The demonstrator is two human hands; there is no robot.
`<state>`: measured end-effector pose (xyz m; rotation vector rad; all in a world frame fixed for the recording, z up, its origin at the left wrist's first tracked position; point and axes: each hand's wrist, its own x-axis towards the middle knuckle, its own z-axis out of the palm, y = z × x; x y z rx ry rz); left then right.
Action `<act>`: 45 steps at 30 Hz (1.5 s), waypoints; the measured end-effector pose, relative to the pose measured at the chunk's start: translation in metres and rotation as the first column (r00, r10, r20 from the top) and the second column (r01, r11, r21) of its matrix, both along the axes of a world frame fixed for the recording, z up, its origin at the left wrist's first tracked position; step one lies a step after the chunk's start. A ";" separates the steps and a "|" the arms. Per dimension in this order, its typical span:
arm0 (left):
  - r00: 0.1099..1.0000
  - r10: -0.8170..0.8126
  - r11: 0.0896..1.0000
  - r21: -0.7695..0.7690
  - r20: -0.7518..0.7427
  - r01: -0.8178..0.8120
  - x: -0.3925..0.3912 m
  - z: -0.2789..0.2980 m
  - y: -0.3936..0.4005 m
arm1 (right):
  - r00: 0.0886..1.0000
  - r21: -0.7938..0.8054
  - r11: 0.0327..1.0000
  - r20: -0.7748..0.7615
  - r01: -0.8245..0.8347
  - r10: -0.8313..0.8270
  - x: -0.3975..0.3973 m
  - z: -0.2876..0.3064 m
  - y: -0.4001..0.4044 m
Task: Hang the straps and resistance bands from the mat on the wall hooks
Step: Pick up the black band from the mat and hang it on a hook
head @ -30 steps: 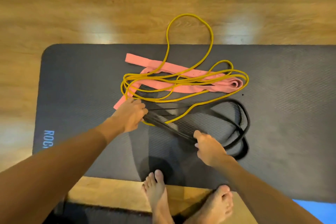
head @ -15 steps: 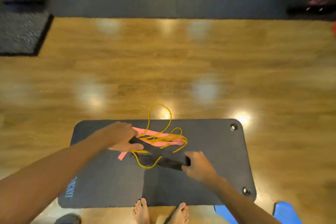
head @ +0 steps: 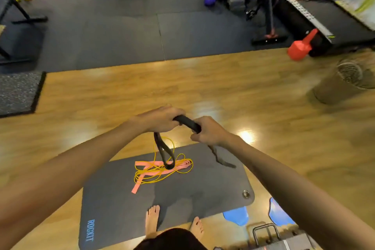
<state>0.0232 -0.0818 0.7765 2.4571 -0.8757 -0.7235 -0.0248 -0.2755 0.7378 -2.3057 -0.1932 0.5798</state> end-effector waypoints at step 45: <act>0.335 -0.940 0.263 -0.760 -0.063 0.594 -0.431 0.133 -0.270 | -0.377 0.299 -0.257 0.481 0.919 -0.791 -0.611 0.098 -0.008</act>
